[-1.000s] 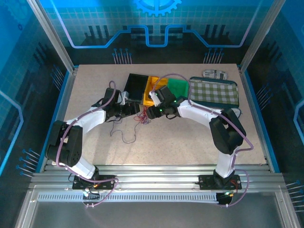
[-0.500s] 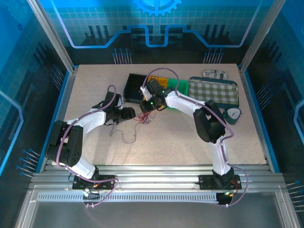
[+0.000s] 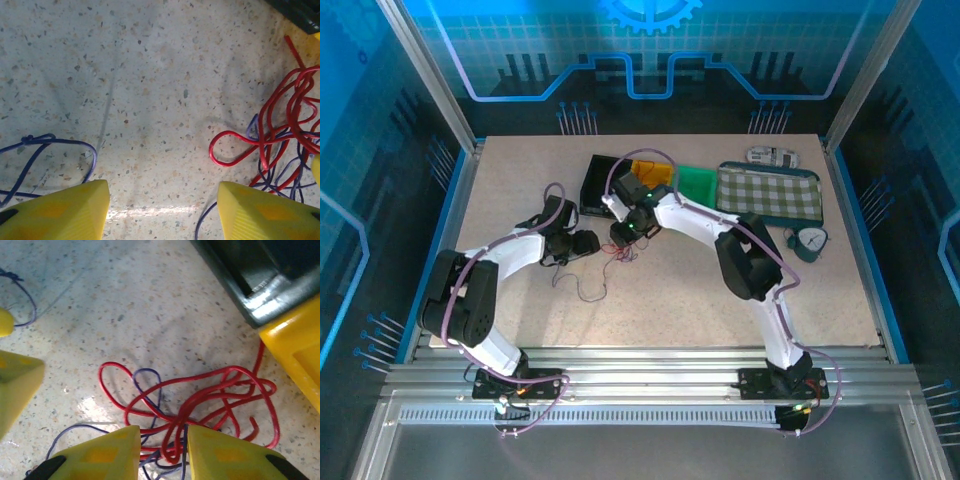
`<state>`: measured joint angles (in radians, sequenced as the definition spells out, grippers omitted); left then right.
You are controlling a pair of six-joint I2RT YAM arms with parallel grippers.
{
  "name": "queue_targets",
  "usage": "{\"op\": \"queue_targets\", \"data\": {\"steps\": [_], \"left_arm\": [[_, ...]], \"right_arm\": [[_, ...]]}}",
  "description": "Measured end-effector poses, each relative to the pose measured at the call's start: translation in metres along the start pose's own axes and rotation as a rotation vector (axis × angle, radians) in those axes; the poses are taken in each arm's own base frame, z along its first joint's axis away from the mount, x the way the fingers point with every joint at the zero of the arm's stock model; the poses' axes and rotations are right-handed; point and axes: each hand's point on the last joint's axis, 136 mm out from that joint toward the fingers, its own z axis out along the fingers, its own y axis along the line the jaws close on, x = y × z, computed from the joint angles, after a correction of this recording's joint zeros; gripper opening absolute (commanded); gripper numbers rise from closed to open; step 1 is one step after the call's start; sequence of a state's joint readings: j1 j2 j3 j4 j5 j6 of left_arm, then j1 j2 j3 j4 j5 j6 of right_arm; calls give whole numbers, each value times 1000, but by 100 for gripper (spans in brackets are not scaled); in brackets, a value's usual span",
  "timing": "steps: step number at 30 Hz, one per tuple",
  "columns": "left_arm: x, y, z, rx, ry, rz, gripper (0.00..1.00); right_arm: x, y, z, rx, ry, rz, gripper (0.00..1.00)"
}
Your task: Untangle the cables
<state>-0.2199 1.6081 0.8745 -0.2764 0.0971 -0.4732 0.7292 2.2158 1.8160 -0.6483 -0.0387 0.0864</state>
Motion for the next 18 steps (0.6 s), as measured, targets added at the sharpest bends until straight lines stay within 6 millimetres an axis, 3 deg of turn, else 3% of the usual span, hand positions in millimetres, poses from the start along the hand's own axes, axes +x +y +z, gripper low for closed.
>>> {"op": "queue_targets", "data": {"steps": [7, 18], "left_arm": [[4, 3, 3, -11, 16, -4, 57], [0, 8, 3, -38, -2, -13, 58]], "right_arm": [[-1, 9, 0, 52, 10, -109, 34], [-2, -12, 4, 250, 3, -196, 44]]}}
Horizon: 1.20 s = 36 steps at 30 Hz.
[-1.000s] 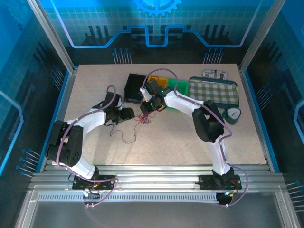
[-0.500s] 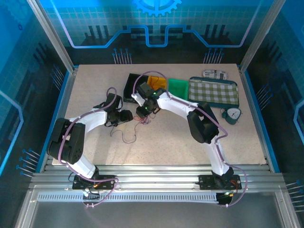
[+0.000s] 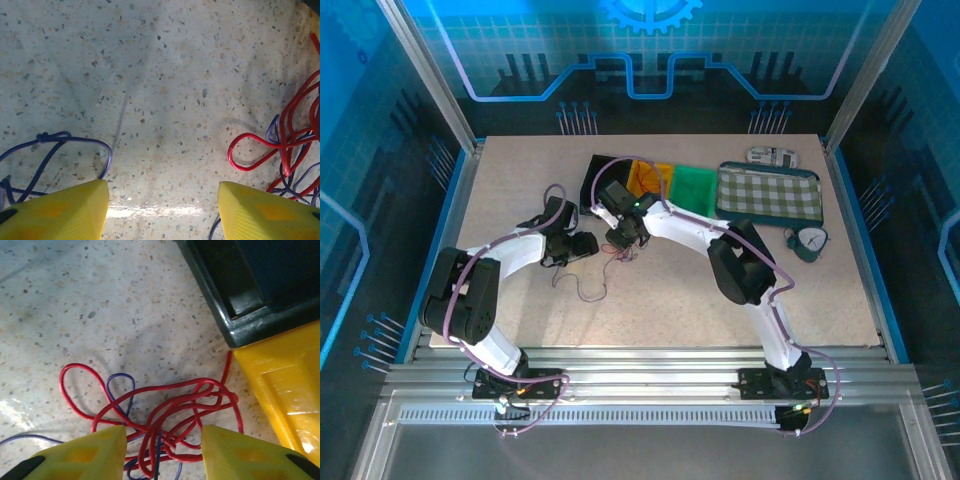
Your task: Untangle the cables
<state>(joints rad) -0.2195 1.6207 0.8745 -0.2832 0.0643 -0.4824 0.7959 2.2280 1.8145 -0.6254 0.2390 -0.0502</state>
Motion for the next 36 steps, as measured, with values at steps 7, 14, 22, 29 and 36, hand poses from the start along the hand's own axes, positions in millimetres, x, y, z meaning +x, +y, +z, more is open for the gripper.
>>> {"op": "queue_targets", "data": {"steps": [7, 14, 22, 29, 36], "left_arm": [[0, 0, 0, -2, -1, -16, 58], [0, 0, 0, -2, -1, -17, 58], [0, 1, 1, -3, 2, -18, 58], [0, 1, 1, -4, 2, -18, 58], [1, 1, 2, -5, 5, -18, 58]], "right_arm": [[-8, 4, -10, -28, -41, -12, 40], [-11, 22, -15, -133, -53, -19, 38], [-21, 31, -12, -194, -34, -18, 37], [-4, 30, 10, -209, 51, 7, 36], [4, 21, 15, -201, 80, 26, 36]]}}
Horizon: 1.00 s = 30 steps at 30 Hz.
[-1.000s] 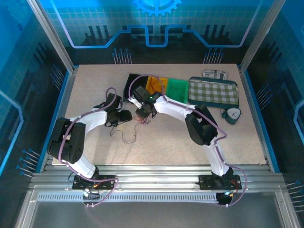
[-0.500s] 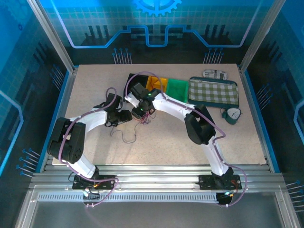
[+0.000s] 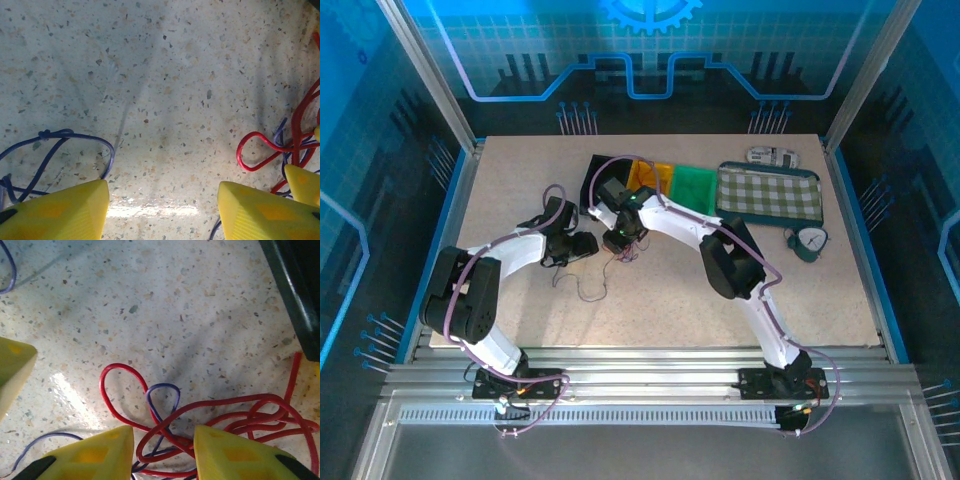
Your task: Untangle the cables
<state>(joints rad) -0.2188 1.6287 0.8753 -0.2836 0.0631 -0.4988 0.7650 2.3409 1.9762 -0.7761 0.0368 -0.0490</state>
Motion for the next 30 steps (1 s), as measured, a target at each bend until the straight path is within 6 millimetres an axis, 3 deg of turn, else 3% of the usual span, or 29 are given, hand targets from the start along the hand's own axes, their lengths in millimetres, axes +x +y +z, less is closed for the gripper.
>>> {"op": "queue_targets", "data": {"steps": [9, 18, 22, 30], "left_arm": [[-1, 0, 4, -5, 7, -1, 58], [-1, -2, 4, 4, 11, 2, 58], [0, -11, 3, 54, 23, 19, 59], [-4, -54, -19, 291, -16, 110, 62]], "right_arm": [[8, 0, 5, -18, 18, 18, 33], [8, 2, 6, -27, -9, 62, 0], [11, 2, -15, -80, -66, 110, 0], [1, -24, -94, -299, -312, 315, 0]]}}
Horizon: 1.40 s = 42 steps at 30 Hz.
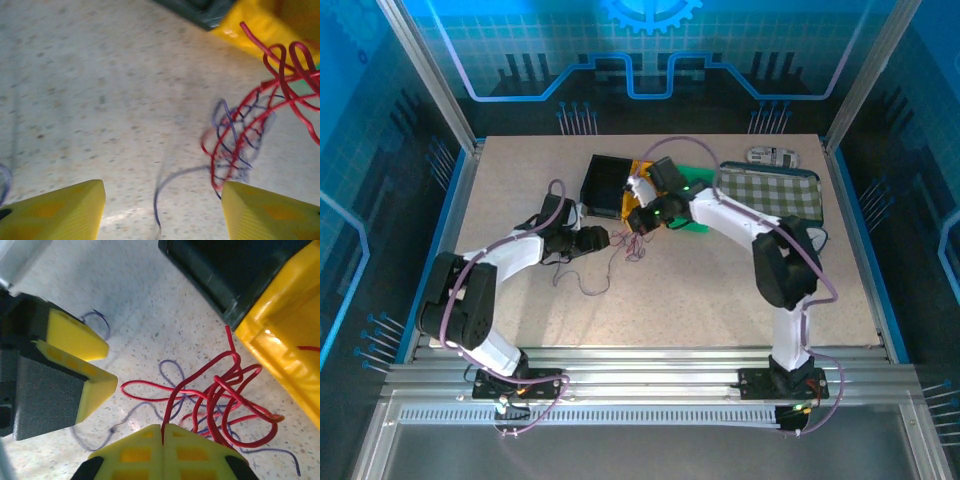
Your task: Untangle the cables
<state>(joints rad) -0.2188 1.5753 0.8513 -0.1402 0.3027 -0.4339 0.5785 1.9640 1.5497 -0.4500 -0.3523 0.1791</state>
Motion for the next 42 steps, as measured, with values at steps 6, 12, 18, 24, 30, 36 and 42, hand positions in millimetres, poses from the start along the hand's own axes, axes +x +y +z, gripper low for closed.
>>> {"op": "queue_targets", "data": {"steps": [6, 12, 18, 24, 30, 36, 42], "left_arm": [[-7, -28, -10, 132, -32, 69, 63], [-11, -37, -11, 181, -44, 86, 60], [-7, -31, 2, 173, -12, 68, 60], [-6, -36, 3, 194, -11, 84, 62], [-2, -55, 8, 234, -20, 155, 62], [7, -59, 21, 246, 7, 189, 62], [26, -55, 36, 205, 54, 252, 62]], "right_arm": [[10, 2, -7, -142, -30, 110, 0], [15, 15, -7, -228, -18, 125, 0], [11, 21, -26, -307, -68, 155, 0], [-7, 13, -59, -372, -162, 191, 0], [-15, 20, -67, -415, -185, 195, 0], [-17, 22, -70, -439, -188, 220, 0], [-24, 12, -74, -449, -228, 270, 0]]}}
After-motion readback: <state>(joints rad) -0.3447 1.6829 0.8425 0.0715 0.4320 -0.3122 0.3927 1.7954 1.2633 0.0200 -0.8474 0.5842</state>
